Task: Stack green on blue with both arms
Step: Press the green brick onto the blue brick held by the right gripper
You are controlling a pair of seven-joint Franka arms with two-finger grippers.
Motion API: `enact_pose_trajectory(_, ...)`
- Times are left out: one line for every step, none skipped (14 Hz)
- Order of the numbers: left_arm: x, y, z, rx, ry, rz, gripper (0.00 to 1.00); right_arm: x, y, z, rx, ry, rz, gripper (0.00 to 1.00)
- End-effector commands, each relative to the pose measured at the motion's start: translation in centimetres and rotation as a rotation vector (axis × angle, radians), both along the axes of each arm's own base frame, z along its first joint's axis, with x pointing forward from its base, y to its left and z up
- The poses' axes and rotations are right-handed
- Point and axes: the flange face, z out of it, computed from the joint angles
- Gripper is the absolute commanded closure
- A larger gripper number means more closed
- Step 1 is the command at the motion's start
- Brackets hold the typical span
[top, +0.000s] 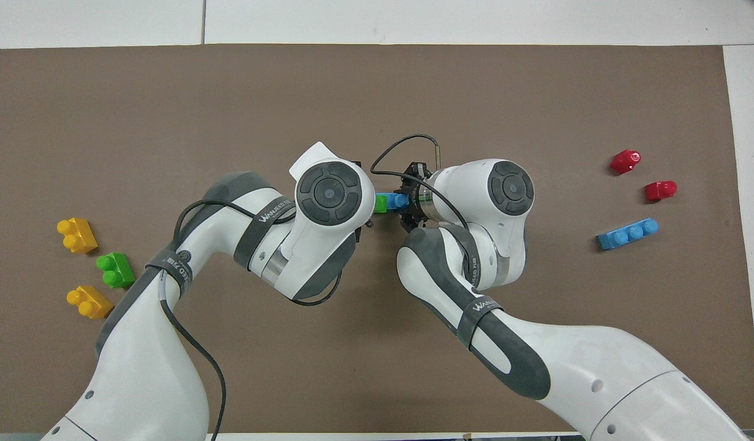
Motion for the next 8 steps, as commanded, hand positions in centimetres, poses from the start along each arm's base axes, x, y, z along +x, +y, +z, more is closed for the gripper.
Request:
enact_pose_trajectory(0.3, -1.0, -0.4, 0.004, -0.030, 0.013, 1.00, 0.0, 0.0, -1.0, 0.003, -0.022, 0.000, 1.00)
enact_pose_trajectory(0.3, -1.0, -0.3, 0.003, -0.036, 0.010, 1.00, 0.0, 0.0, -1.0, 0.003, -0.022, 0.000, 1.00)
enact_pose_trajectory(0.3, -1.0, -0.4, 0.008, -0.043, 0.006, 1.00, 0.1, -0.1, -1.0, 0.003, -0.022, -0.001, 1.00)
enact_pose_trajectory(0.4, -1.0, -1.6, 0.019, -0.032, 0.012, 1.00, 0.1, -0.1, -1.1, 0.002, -0.021, -0.001, 1.00)
enact_pose_trajectory(0.4, -1.1, -1.8, 0.020, -0.037, 0.013, 1.00, 0.1, -0.2, -1.1, 0.002, -0.021, -0.003, 1.00)
enact_pose_trajectory(0.4, -1.2, -1.8, 0.023, -0.054, 0.003, 1.00, 0.1, -0.2, -1.1, 0.002, -0.023, -0.003, 1.00)
enact_pose_trajectory(0.3, -1.2, -2.0, 0.026, -0.053, 0.000, 1.00, 0.1, -0.1, -1.1, 0.003, -0.023, -0.002, 1.00)
enact_pose_trajectory(0.3, -1.2, -2.1, 0.028, -0.053, -0.001, 1.00, 0.1, -0.1, -1.1, 0.003, -0.023, -0.002, 1.00)
